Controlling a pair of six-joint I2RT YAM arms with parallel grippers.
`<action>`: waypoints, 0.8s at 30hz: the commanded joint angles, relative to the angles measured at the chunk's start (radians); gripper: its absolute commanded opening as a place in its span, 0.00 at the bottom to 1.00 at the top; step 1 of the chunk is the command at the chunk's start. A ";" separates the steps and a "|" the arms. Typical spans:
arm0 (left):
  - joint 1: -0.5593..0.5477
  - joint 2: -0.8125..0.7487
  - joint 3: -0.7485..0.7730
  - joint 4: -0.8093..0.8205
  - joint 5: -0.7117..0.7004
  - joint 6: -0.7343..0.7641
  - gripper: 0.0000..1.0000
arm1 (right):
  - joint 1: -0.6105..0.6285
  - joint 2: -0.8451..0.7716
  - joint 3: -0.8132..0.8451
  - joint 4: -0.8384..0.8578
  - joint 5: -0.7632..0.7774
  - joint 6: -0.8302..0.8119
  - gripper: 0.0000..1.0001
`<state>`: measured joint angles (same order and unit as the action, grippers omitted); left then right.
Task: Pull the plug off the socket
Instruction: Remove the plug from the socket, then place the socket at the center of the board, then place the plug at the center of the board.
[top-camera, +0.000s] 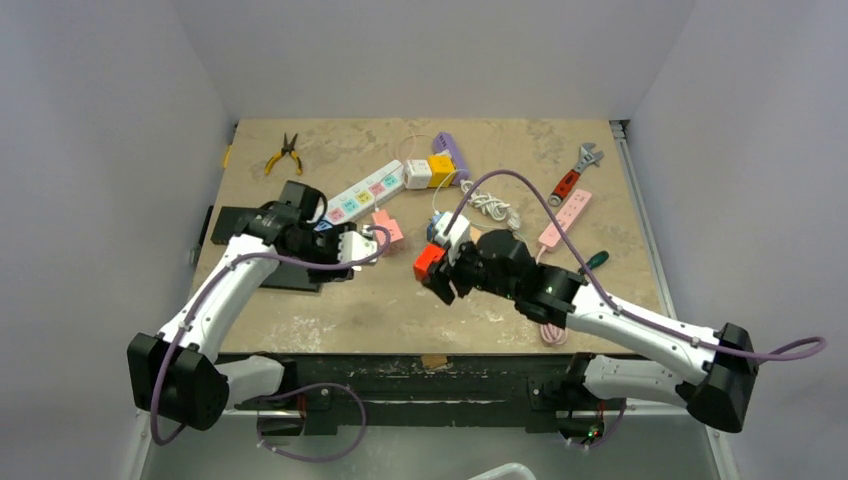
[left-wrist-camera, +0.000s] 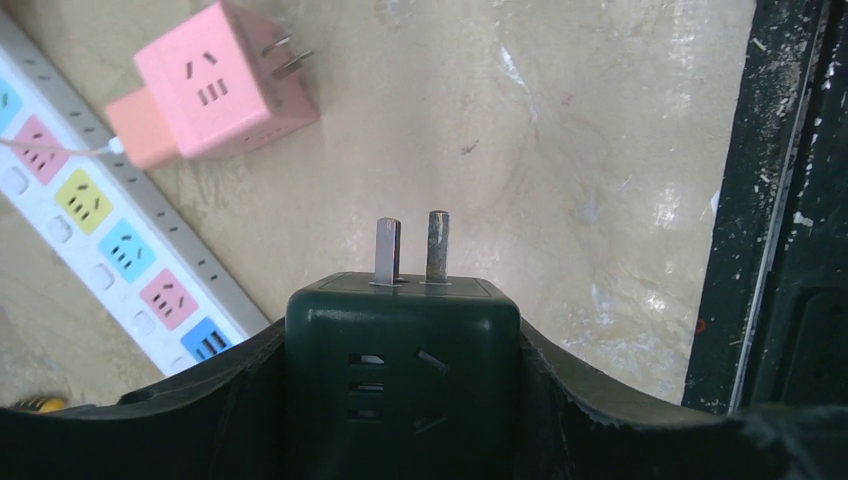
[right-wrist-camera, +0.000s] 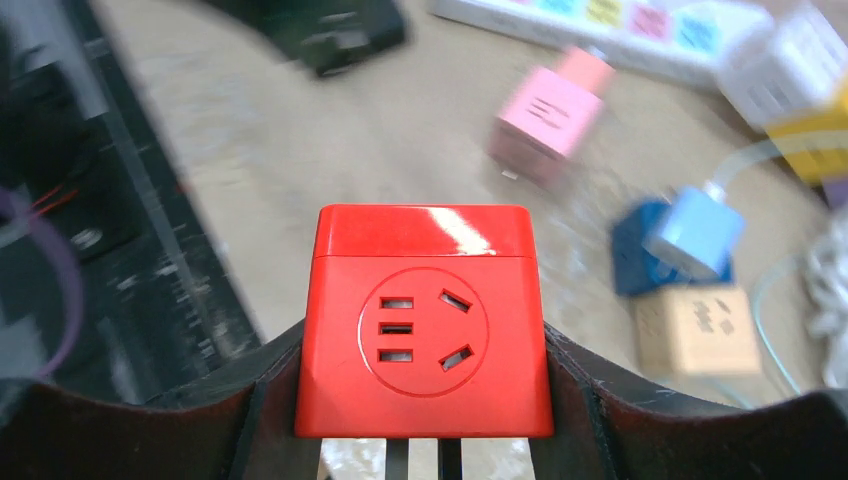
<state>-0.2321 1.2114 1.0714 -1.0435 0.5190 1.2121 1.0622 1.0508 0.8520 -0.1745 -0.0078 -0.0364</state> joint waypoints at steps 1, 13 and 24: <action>-0.138 0.005 -0.017 0.130 -0.115 -0.197 0.00 | -0.233 0.078 -0.007 0.004 0.090 0.280 0.00; -0.227 0.268 0.058 0.151 -0.296 -0.584 0.05 | -0.327 0.260 -0.130 -0.116 0.477 0.639 0.00; -0.295 0.302 -0.039 0.288 -0.395 -0.673 0.18 | -0.327 0.279 -0.245 -0.200 0.503 0.883 0.05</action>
<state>-0.4885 1.5219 1.0969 -0.8459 0.1829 0.5850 0.7376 1.3201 0.6510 -0.3378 0.4835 0.7193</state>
